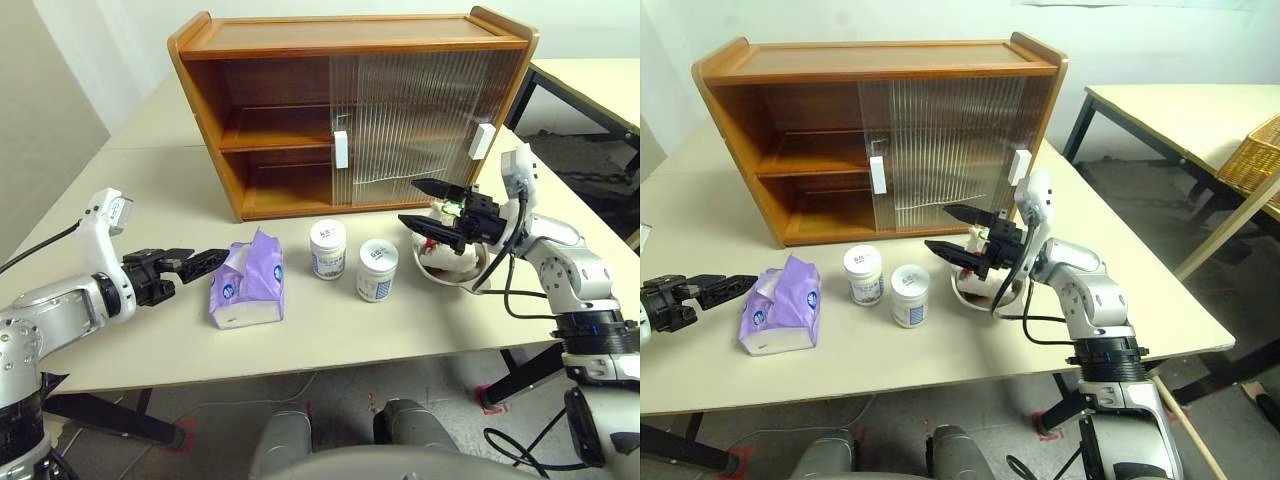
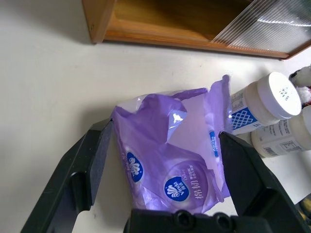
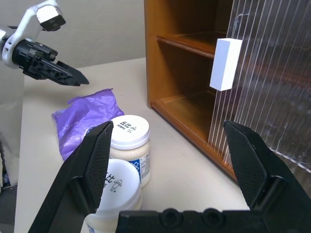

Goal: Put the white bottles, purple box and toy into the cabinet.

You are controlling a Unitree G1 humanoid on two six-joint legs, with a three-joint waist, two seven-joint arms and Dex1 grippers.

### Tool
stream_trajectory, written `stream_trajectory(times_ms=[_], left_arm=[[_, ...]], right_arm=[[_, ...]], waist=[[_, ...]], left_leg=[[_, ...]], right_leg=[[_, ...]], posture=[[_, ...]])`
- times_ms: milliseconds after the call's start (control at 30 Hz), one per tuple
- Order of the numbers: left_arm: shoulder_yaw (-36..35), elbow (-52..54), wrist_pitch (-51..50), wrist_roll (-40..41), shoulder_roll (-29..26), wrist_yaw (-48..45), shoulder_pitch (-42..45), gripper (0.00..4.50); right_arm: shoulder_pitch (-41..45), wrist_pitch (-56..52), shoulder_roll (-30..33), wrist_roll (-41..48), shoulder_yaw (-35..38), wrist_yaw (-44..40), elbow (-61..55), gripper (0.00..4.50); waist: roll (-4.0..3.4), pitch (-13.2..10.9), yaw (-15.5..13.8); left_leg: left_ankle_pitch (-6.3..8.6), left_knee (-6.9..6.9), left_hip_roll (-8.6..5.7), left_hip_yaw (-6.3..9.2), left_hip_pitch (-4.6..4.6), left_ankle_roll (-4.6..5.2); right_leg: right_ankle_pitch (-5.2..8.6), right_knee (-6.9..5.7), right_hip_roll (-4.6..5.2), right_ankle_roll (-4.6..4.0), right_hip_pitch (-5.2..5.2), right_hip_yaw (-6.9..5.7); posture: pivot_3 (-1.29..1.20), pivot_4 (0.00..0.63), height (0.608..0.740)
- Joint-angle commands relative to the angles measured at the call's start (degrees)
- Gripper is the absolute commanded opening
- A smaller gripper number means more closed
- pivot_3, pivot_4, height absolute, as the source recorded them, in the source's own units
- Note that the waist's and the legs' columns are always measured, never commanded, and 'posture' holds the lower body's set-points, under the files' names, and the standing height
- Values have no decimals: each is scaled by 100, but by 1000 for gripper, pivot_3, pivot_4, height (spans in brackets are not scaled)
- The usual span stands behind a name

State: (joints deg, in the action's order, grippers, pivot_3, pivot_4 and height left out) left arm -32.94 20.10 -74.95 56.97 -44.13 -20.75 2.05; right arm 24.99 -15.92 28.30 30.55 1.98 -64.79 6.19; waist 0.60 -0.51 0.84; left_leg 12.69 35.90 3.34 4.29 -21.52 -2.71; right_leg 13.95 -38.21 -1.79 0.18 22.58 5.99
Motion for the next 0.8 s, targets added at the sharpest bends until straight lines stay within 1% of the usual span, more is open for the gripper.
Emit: stream_trajectory(times_ms=[33,400,633,700,767,800], left_arm=[[44,-66,-294,-3,58,148,-38,4481],[381,-335,-505,-383,450,526,157,4481],[546,-431,-564,-564,480,491,178,4481],[567,-432,-613,-597,447,460,174,4097],[556,-435,-640,-625,442,443,191,3566],[549,-436,-651,-631,439,432,202,3232]], right_arm=[[39,92,3,-87,-18,-42,81,4500],[16,167,22,-93,-1,-17,76,4500],[12,143,27,-87,11,39,10,4500],[16,112,30,-80,12,82,-41,4500],[28,76,18,-73,-5,135,-108,4500],[35,59,10,-67,-12,159,-133,4500]], waist=[[0,0,6],[0,0,22],[1,0,48],[1,0,54],[1,0,59],[1,0,61]], left_leg=[[1,0,4,1,0,-3],[7,-2,26,-11,20,-10],[7,-2,24,-19,35,-7],[8,-2,24,-19,44,-8],[9,-3,24,-19,51,-9],[9,-3,24,-19,52,-9]], right_leg=[[0,0,-3,-3,2,15],[-10,-1,-44,-36,7,77],[-17,-1,-49,-47,2,90],[-17,-1,-51,-48,-4,92],[-17,-1,-52,-48,-8,94],[-17,-2,-52,-48,-9,95]], posture=[[-9,0,740],[-25,0,740],[-35,0,740],[-35,0,740],[-35,0,740],[-35,0,740]])
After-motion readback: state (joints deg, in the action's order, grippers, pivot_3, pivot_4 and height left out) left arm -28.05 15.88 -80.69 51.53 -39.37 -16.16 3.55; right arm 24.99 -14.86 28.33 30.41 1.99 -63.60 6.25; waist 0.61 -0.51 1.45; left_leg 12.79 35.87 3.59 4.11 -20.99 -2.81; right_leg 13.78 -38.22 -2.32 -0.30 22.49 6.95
